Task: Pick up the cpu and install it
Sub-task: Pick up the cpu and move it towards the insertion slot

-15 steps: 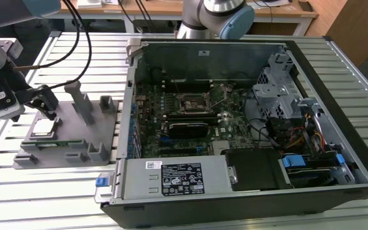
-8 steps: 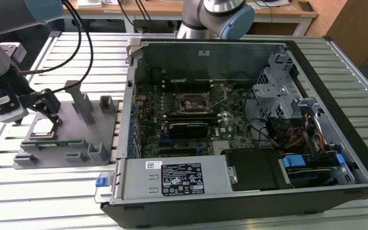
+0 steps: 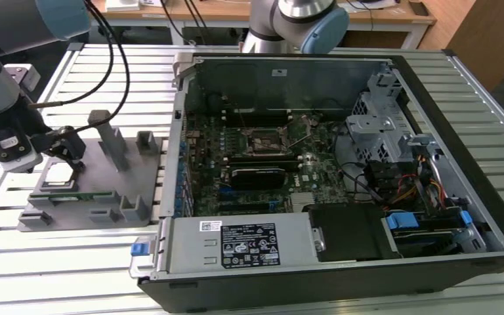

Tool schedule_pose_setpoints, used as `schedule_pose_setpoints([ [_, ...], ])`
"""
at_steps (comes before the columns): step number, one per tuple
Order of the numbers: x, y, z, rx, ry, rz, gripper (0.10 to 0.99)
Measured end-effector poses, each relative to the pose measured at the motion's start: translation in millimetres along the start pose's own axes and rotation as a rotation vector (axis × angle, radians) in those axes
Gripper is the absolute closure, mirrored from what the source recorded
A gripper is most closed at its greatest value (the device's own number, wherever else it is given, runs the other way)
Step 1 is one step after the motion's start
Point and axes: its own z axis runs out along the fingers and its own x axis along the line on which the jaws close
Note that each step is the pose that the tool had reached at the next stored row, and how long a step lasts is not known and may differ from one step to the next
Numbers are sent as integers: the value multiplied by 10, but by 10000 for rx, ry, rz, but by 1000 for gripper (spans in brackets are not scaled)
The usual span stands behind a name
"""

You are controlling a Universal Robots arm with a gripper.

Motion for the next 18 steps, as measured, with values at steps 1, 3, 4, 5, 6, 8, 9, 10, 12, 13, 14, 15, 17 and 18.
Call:
schedule_pose_setpoints([
  [1, -1, -1, 18, 0, 0, 0, 208],
  [3, -1, -2, 50, 0, 1, 0, 224],
  [4, -2, -3, 62, 0, 3, 0, 224],
  [5, -3, -4, 74, 0, 4, 0, 286],
  [6, -4, -4, 81, 0, 5, 0, 286],
  [8, -5, -4, 87, 1, 8, 1, 349],
  [9, -6, -4, 88, 1, 9, 1, 349],
  [10, -8, -4, 90, 0, 6, 1, 349],
  [12, -11, -4, 91, -1, 5, 1, 369],
  [13, -13, -4, 90, 0, 6, 0, 431],
  [14, -14, -4, 90, 0, 7, 1, 431],
  [15, -17, -4, 90, 0, 7, 0, 431],
  [17, -25, -5, 90, 0, 9, -1, 431],
  [18, -25, -4, 90, 0, 9, 0, 431],
])
